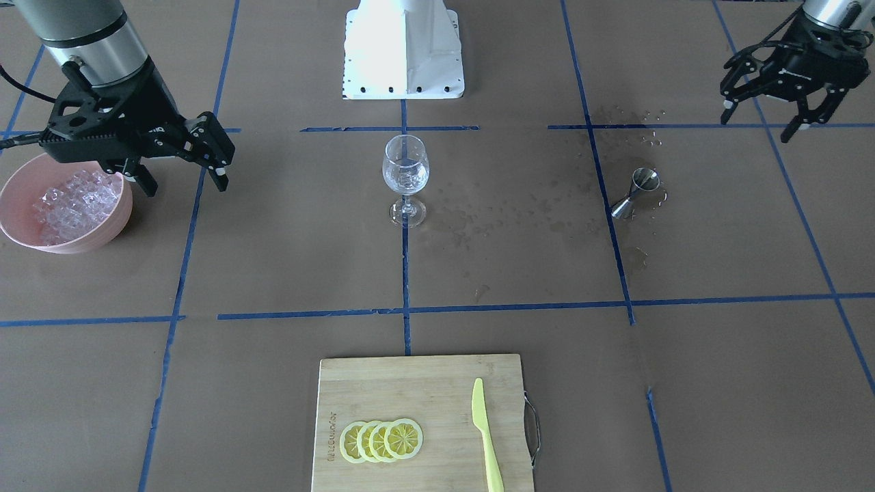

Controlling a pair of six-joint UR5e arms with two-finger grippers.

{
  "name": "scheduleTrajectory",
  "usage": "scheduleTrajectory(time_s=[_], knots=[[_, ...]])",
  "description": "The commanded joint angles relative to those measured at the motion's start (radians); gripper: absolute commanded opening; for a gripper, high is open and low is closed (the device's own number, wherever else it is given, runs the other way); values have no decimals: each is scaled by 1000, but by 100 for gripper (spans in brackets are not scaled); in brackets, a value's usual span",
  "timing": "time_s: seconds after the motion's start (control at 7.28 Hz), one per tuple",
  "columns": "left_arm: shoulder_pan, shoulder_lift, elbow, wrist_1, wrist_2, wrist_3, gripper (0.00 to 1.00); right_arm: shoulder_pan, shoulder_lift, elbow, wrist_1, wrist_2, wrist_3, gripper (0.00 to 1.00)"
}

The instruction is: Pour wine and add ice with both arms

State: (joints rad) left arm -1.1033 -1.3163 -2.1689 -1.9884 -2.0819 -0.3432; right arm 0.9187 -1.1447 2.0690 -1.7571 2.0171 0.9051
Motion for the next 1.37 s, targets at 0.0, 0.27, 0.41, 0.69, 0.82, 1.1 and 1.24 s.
scheduleTrajectory(time_s=[0.0,0.27,0.41,0.69,0.82,1.1,1.24], knots=[[-111,-87,119,26,-3,122,100,95,-15,-71,-25,75,-147,100],[-223,-176,272,28,-126,130,100,202,-53,-162,-24,136,-329,100],[-293,-205,353,26,-230,141,100,279,-62,-225,-24,193,-466,100],[-323,-219,421,57,-237,179,100,406,-105,-344,-21,252,-717,100],[-361,-241,429,121,-239,179,100,472,-115,-410,-21,278,-830,100],[-415,-253,446,220,-239,223,100,563,-156,-522,-16,351,-989,100],[-423,-247,487,218,-239,239,100,571,-197,-527,-9,345,-1002,100]])
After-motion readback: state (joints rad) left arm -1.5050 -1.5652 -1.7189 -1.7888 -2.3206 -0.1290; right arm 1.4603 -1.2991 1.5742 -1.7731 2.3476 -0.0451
